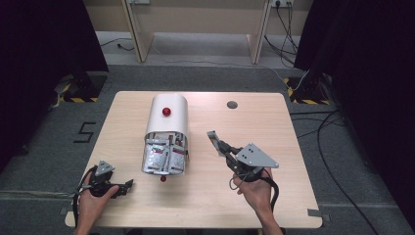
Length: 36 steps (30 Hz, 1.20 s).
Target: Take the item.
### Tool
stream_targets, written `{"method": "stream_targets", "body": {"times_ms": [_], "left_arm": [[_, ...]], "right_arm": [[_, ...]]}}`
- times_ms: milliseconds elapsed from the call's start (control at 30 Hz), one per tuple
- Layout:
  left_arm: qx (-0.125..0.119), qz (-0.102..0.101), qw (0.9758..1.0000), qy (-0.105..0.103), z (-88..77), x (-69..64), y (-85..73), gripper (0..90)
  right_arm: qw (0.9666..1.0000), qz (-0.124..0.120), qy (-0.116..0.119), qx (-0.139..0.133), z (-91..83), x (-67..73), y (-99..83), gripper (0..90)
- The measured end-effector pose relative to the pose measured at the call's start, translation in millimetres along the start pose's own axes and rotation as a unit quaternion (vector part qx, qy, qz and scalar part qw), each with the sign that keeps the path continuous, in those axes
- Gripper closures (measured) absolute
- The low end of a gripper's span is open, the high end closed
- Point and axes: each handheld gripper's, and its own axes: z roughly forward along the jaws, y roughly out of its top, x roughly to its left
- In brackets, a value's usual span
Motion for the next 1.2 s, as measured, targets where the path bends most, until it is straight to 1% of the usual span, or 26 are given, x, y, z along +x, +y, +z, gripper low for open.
{"method": "stream_targets", "body": {"times_ms": [100, 200, 233, 267, 300, 467, 600, 767, 833, 900, 967, 1200], "left_arm": [[0.000, 0.000, 1.0000, 0.000, 0.0, -0.1, 0.0, 0.0], [0.001, 0.001, 1.0000, 0.000, -0.3, 0.2, -0.1, 0.0], [0.001, 0.001, 1.0000, 0.000, -0.3, 0.1, -0.1, 0.0], [0.001, 0.001, 1.0000, 0.000, -0.4, 0.0, -0.2, 0.0], [0.001, 0.001, 1.0000, 0.000, -0.4, 0.0, -0.2, 0.0], [0.001, 0.001, 1.0000, 0.000, -0.6, 0.0, -0.4, 0.0], [0.001, 0.001, 1.0000, 0.000, -0.6, 0.0, -0.5, 0.0], [0.001, 0.001, 1.0000, 0.000, -0.6, -0.1, -0.5, 0.0], [0.001, 0.001, 1.0000, 0.001, -0.6, -0.1, -0.5, 0.0], [0.001, 0.001, 1.0000, 0.001, -0.6, -0.1, -0.4, 0.0], [0.001, 0.001, 1.0000, 0.001, -0.6, -0.1, -0.4, 0.0], [0.001, 0.001, 1.0000, 0.001, -0.6, -0.1, -0.5, 0.0]], "right_arm": [[0.9999, 0.008, -0.011, 0.007, -0.6, -8.3, -7.7, 89.8], [0.9995, 0.005, -0.028, 0.014, -0.8, -13.8, -11.8, 89.8], [0.9994, 0.004, -0.031, 0.015, -0.4, -15.6, -13.1, 89.8], [0.9993, 0.007, -0.033, 0.017, 0.1, -17.7, -14.9, 89.8], [0.9992, 0.005, -0.035, 0.019, 0.2, -19.1, -15.7, 89.8], [0.9988, 0.010, -0.040, 0.027, 1.4, -22.2, -20.5, 89.8], [0.9980, 0.000, -0.052, 0.036, 4.5, -24.5, -24.6, 89.7], [0.9973, 0.004, -0.057, 0.046, 8.1, -28.3, -31.2, 89.8], [0.9970, 0.001, -0.058, 0.051, 10.1, -31.0, -35.1, 89.7], [0.9965, 0.006, -0.059, 0.059, 12.0, -32.4, -38.8, 89.7], [0.9961, 0.003, -0.059, 0.066, 14.2, -33.0, -42.5, 89.7], [0.9947, 0.011, -0.058, 0.084, 22.6, -35.8, -54.9, 89.7]]}}
